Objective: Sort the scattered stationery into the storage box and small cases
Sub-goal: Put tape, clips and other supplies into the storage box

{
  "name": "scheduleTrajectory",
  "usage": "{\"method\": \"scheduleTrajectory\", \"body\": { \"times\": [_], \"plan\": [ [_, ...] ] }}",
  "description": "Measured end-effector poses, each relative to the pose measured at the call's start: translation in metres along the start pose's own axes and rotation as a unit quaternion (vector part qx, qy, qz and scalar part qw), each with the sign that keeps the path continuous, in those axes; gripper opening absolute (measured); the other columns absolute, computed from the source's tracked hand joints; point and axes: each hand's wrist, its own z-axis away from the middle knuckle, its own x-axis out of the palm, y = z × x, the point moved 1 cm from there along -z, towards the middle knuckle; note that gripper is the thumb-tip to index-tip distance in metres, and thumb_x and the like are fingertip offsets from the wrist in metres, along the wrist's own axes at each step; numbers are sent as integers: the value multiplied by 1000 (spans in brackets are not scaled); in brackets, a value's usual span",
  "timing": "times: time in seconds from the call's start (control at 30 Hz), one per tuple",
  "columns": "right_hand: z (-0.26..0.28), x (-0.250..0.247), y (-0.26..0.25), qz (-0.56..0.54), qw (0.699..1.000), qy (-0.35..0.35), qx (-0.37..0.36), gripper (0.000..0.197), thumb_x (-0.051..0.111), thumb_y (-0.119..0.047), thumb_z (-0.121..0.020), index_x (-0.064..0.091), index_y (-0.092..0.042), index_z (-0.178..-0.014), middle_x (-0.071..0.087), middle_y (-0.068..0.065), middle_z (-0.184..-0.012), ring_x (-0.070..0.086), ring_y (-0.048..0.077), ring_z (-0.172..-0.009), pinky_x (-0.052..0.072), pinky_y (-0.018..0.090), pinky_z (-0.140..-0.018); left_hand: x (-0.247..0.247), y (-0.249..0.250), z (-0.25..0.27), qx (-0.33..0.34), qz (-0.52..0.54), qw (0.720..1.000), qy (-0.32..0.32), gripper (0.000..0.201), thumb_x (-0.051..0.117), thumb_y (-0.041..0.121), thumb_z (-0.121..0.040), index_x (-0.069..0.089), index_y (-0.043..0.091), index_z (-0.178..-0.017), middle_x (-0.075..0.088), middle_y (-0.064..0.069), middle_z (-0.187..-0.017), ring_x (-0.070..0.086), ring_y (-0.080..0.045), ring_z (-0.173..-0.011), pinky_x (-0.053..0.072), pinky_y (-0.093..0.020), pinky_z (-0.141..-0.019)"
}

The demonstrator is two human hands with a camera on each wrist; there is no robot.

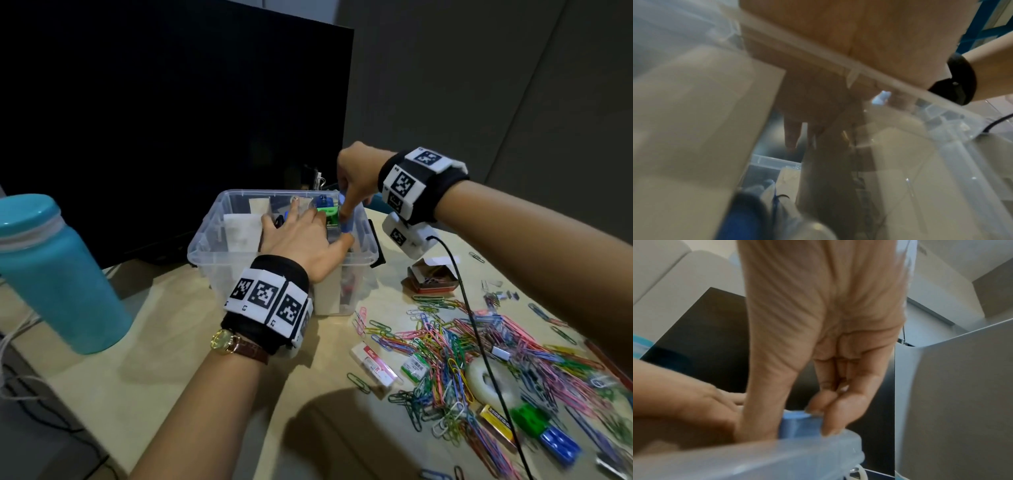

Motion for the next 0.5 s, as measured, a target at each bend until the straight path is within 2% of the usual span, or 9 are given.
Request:
{"method": "scheduleTrajectory", "body": {
  "times": [0.1, 0.17, 0.23, 0.3, 0.4, 0.5],
  "plan": [
    [1, 3, -3, 13, 1000, -14, 7, 49, 93, -44, -51, 71, -7, -74, 69, 2, -67, 69, 15, -59, 61, 38, -70, -1, 0, -1, 11, -6, 1000, -19, 62, 25, 57, -96, 28, 25, -150, 17, 5, -161, 1, -16, -150, 7, -60, -114],
    [7, 0, 0, 10, 1000, 8, 10, 53, 92, -46, -52, 75, -10, -88, 71, 1, -76, 69, 17, -67, 60, 36, -72, -2, -1, -1, 14, -6, 999, -37, 62, 24, 56, -97, 23, 27, -152, 12, 6, -162, -1, -14, -150, 6, -60, -115],
    [13, -3, 6, 8, 999, 51, 10, 51, 90, -46, -57, 74, -18, -96, 70, -3, -85, 65, 18, -78, 55, 33, -70, -3, 0, -2, 12, -9, 999, -45, 62, 24, 55, -98, 20, 26, -153, 9, 7, -162, -3, -14, -150, 4, -59, -115],
    [19, 0, 9, 16, 997, 80, 6, 41, 87, -46, -63, 75, -24, -96, 70, -6, -89, 63, 18, -84, 47, 30, -66, -4, 0, -2, 9, -11, 999, -50, 63, 24, 55, -98, 18, 26, -153, 6, 7, -163, -3, -14, -150, 3, -59, -115],
    [23, 11, 7, 40, 993, 111, 14, 34, 82, -47, -72, 76, -26, -98, 70, -3, -94, 59, 20, -82, 40, 30, -64, -4, 1, -3, 3, -13, 998, -69, 65, 24, 55, -99, 12, 24, -155, 2, 8, -163, -6, -12, -149, 1, -58, -115],
    [25, 17, 6, 60, 991, 117, 29, 32, 72, -50, -82, 74, -24, -101, 65, 1, -94, 53, 22, -80, 39, 32, -67, -5, 1, -4, 8, -26, 996, -83, 65, 22, 54, -100, 9, 22, -156, -1, 8, -163, -7, -11, -149, 0, -57, -115]
  ]
}}
